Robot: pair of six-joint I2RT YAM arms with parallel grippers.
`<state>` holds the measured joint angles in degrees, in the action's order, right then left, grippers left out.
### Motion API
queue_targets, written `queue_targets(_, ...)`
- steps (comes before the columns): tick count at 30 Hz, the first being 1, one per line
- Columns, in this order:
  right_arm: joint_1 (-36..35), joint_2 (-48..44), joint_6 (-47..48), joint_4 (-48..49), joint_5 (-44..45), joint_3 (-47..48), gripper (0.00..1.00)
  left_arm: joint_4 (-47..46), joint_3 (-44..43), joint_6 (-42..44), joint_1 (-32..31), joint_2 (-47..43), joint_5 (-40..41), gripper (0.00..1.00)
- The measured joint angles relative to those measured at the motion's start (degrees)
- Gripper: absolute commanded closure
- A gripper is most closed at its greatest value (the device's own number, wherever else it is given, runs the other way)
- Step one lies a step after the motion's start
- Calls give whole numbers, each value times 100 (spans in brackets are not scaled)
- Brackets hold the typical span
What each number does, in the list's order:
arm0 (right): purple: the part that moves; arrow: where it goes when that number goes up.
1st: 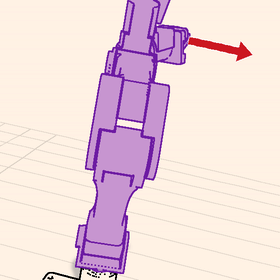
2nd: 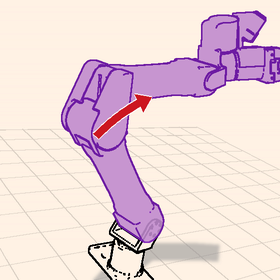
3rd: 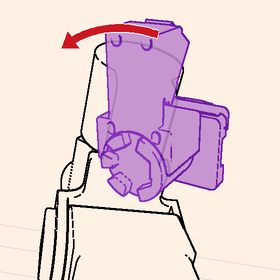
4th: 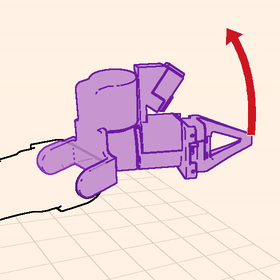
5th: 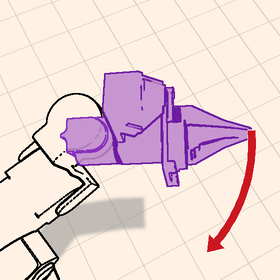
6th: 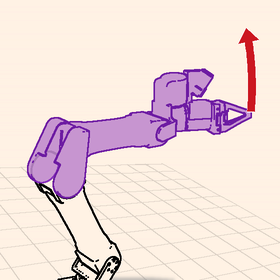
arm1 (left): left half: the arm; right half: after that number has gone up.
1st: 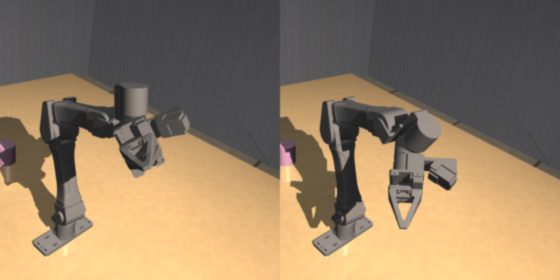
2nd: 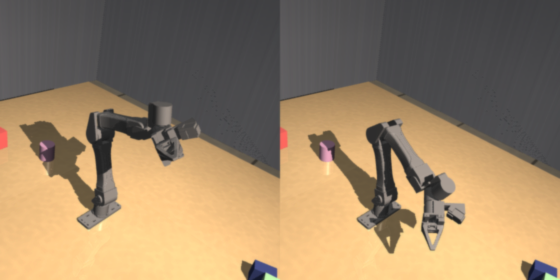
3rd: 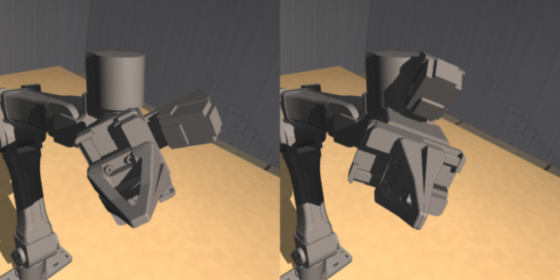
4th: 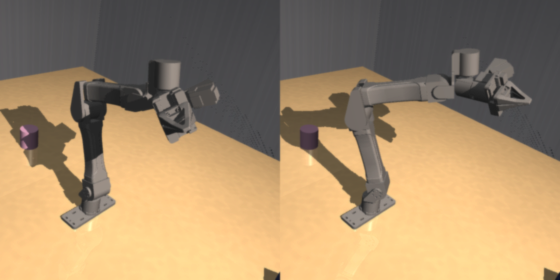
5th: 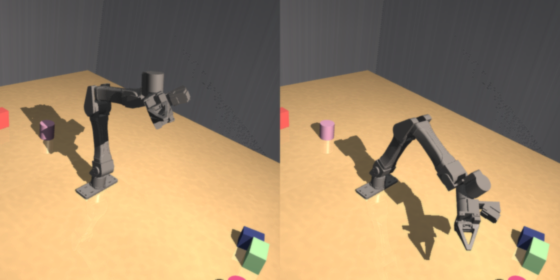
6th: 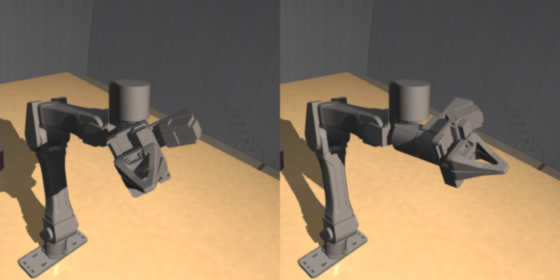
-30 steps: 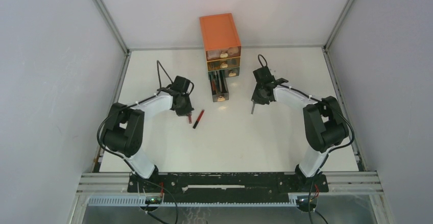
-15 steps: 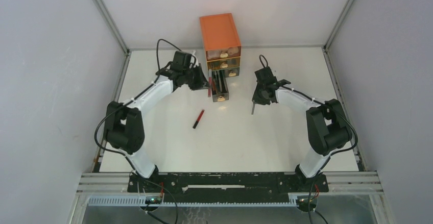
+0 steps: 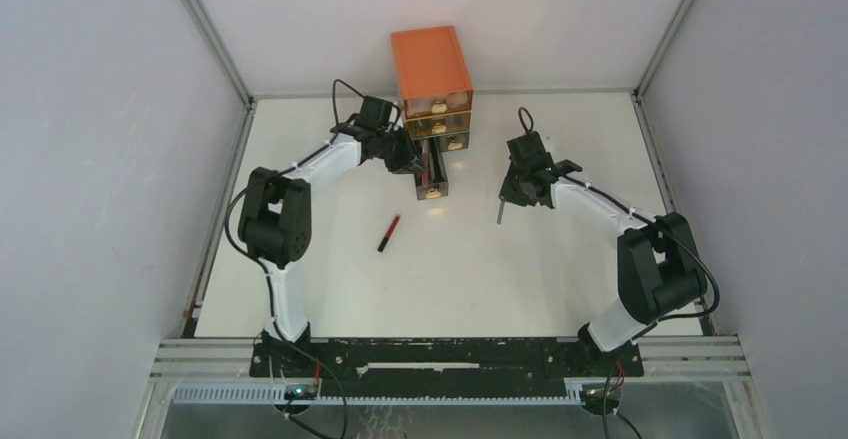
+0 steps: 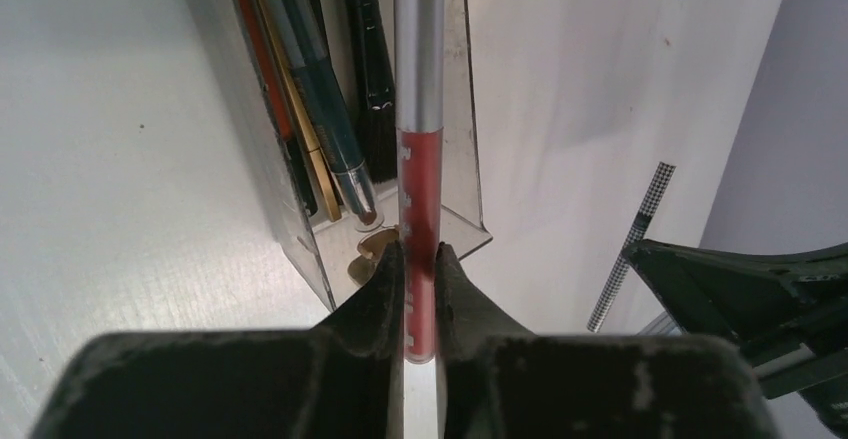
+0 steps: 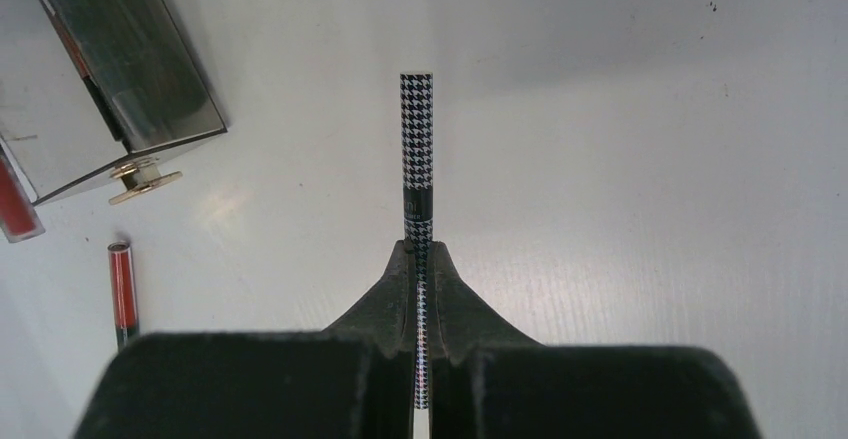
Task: Organize the makeup
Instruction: Place the lipstick in the drawer, then place the makeup in the drawer.
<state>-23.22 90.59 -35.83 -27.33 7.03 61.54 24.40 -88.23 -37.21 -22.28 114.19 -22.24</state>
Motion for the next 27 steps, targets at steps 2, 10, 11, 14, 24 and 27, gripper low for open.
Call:
queue_targets(2,0,-46,7,-9,-15,0,100,61,-66,-35,0,39,20,70)
queue_targets(10,-192,-221,411,503,-789,-2,100,181,-201,-87,11,33,164,56)
queue_targets(11,-245,-225,450,595,-916,2,100,201,-199,-83,9,11,175,56)
queue_targets(14,-415,-138,529,754,-1307,144,100,284,-173,-74,0,-229,208,57)
queue_targets(24,-737,1036,540,955,-1799,1510,100,-190,1300,236,22,-2249,203,55)
queue_targets(27,-778,1550,507,796,-1814,2142,100,-299,1880,330,98,-2597,216,52)
